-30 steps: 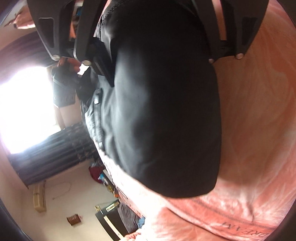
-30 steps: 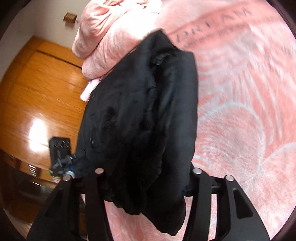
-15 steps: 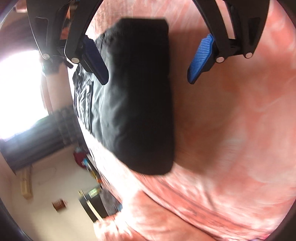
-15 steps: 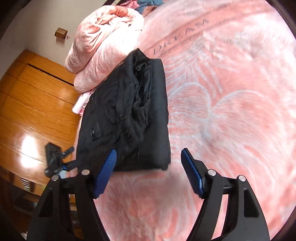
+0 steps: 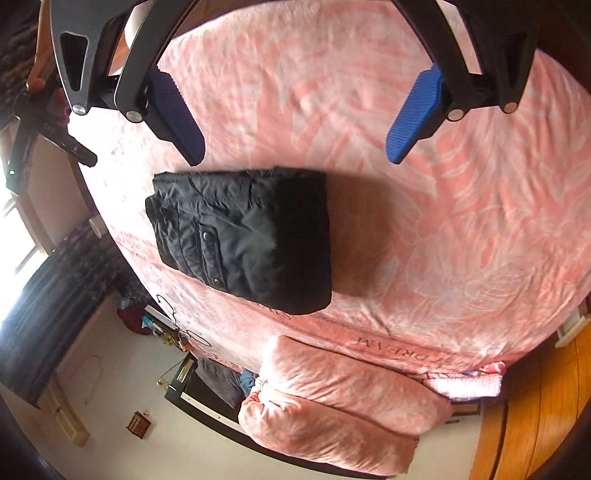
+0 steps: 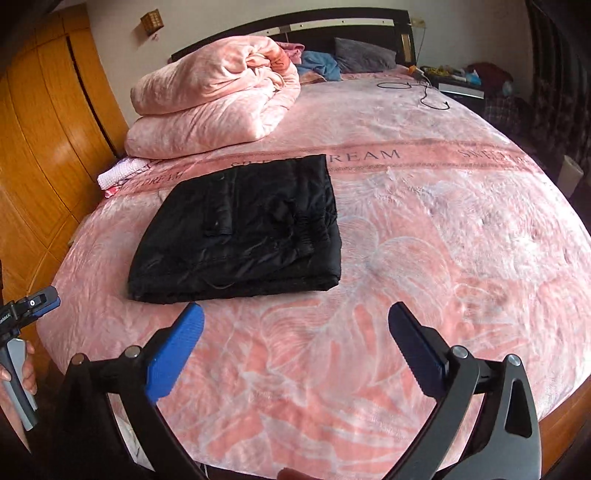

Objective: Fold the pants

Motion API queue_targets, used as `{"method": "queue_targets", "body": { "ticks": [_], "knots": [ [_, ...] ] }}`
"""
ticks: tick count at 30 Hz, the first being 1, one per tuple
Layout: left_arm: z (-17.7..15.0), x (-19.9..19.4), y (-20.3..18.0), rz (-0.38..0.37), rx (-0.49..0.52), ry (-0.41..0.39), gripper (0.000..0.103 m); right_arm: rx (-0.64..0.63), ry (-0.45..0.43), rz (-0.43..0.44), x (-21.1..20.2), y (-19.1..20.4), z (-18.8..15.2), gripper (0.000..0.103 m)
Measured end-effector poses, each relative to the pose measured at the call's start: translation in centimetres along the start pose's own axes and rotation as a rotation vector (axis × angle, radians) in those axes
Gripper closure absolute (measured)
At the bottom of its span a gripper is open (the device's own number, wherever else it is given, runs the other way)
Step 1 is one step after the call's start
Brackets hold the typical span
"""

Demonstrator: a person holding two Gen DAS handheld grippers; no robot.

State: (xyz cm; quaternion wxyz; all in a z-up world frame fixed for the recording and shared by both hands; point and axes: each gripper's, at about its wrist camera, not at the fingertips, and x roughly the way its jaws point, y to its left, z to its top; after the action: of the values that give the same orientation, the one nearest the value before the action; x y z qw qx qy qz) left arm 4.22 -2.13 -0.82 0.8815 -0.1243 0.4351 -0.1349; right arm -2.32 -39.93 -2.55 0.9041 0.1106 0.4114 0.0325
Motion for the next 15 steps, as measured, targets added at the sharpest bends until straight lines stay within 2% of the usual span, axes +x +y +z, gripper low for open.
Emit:
{"method": "queue_targets", "body": {
  "ticks": [2, 7, 10, 15],
  "knots": [
    [-0.9, -1.5, -0.9, 0.018, 0.033, -0.017, 0.004, -0.012, -0.01, -0.002, -0.8, 1.2, -0.3, 0.003],
    [-2.0, -3.0, -2.3, 0.142, 0.088, -0.026, 0.004, -0.021, -0.03, -0.002, -2.6, 3.3, -1.0, 0.003],
    [-1.8, -2.4, -2.5, 0.139, 0.089, -0.024, 0.004, -0.021, -0.023, 0.038, -2.6, 4.2, -1.0, 0.003],
    [-0.6, -0.1, -2.8, 0.123, 0.074, -0.013, 0.004, -0.011, -0.019, 0.056, -0.6, 5.3, 0.4, 0.003]
  ]
}}
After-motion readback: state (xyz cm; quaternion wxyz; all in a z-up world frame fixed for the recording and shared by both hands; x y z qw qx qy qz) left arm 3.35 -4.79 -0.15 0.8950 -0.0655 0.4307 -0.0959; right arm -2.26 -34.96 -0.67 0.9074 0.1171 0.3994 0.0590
